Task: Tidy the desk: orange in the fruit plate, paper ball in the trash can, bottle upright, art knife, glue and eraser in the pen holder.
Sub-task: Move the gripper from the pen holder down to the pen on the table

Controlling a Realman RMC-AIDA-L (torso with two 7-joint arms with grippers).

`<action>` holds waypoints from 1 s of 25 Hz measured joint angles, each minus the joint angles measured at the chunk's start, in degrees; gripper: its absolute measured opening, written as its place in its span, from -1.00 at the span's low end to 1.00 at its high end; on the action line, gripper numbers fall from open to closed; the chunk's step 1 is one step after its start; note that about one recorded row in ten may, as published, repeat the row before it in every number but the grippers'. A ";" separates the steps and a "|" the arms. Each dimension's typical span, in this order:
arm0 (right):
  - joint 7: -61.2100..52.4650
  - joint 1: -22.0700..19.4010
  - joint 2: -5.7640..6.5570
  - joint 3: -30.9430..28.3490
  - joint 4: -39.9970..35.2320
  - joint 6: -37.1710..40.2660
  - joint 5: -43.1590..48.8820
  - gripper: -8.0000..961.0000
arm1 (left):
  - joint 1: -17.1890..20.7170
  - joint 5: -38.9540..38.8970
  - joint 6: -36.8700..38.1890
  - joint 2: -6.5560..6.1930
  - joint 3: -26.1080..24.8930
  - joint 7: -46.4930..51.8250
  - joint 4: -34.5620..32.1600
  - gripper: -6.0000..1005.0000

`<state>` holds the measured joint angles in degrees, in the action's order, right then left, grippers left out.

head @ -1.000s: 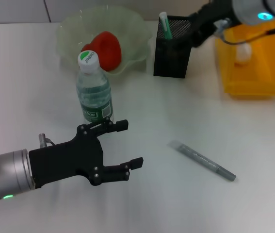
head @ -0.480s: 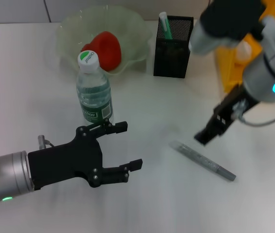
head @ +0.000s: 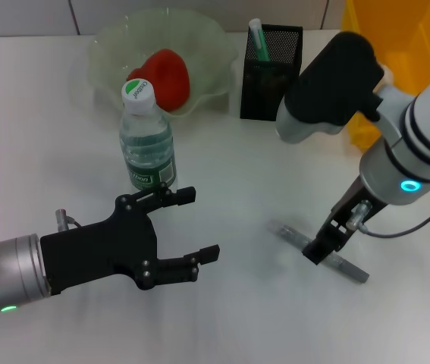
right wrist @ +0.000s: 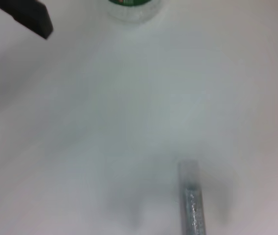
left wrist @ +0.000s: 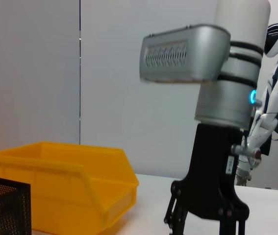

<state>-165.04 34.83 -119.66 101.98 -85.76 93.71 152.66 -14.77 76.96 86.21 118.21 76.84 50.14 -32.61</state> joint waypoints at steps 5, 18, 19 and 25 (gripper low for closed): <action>-0.66 0.46 -0.01 1.34 3.88 -2.33 0.09 0.63 | 0.06 0.03 0.03 0.07 -0.04 -0.08 0.00 0.71; -0.79 1.16 -0.11 3.38 7.52 -5.37 -0.38 -0.05 | 0.10 0.04 0.21 0.09 -0.02 -0.21 0.00 0.71; -0.81 1.32 -0.11 3.60 7.85 -5.55 -0.39 -0.10 | 0.10 0.04 0.22 0.09 -0.02 -0.21 0.00 0.71; -0.86 1.63 -0.14 3.84 8.96 -5.83 -0.49 -0.15 | 0.10 0.04 0.27 0.09 -0.02 -0.22 0.00 0.71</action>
<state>-165.90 36.47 -119.80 105.82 -76.80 87.88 152.18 -14.68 76.99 86.48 118.30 76.82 49.92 -32.61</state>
